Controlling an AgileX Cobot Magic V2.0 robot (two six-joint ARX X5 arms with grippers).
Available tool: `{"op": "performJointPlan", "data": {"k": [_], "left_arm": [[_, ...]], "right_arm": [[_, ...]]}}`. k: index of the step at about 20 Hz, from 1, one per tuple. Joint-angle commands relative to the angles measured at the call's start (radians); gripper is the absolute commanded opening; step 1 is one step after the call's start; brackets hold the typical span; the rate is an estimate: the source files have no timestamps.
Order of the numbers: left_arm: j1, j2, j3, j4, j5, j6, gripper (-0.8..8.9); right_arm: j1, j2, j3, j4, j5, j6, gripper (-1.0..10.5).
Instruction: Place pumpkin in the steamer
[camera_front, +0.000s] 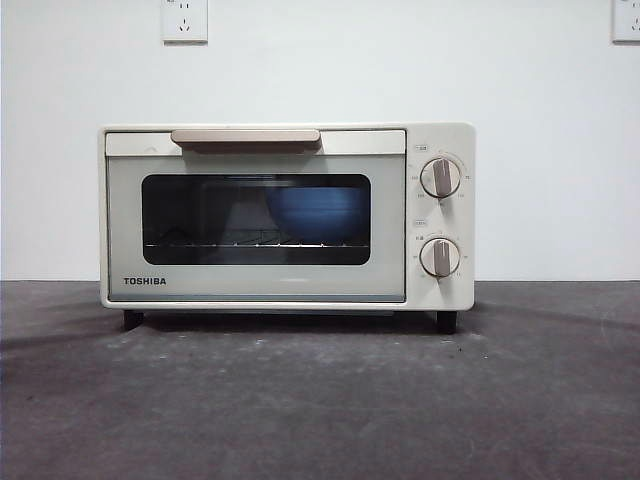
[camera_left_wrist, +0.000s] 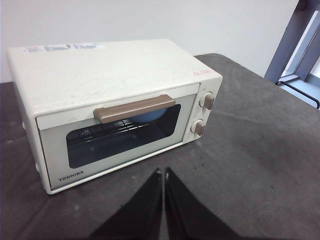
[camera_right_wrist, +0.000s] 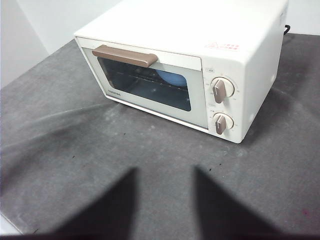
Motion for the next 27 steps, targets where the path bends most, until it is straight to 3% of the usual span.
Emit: {"op": "performJointPlan", "data": {"k": [1,18,24,25,26,27], "left_arm": [[-0.003,0.004,0.015,0.014,-0.005,0.014,0.18],[-0.001,-0.01,-0.019,0.035,-0.005,0.014,0.18],[0.0,-0.037,-0.194,0.149,-0.005,0.012,0.18],[0.0,-0.051,-0.241,0.177,-0.005,0.003,0.18],[0.023,-0.17,-0.532,0.414,-0.191,-0.187,0.19],[0.029,-0.193,-0.58,0.454,-0.235,-0.203,0.19]], "right_arm": [[0.005,0.004,0.003,0.01,0.0,0.007,0.2],[0.005,0.002,0.005,0.016,0.008,0.007,0.2],[0.005,0.002,0.005,0.016,0.008,0.007,0.2],[0.005,0.002,0.005,0.016,0.008,0.007,0.2],[0.005,0.002,0.005,0.017,0.008,0.007,0.2],[0.005,0.002,0.005,0.016,0.008,0.007,0.2]]}}
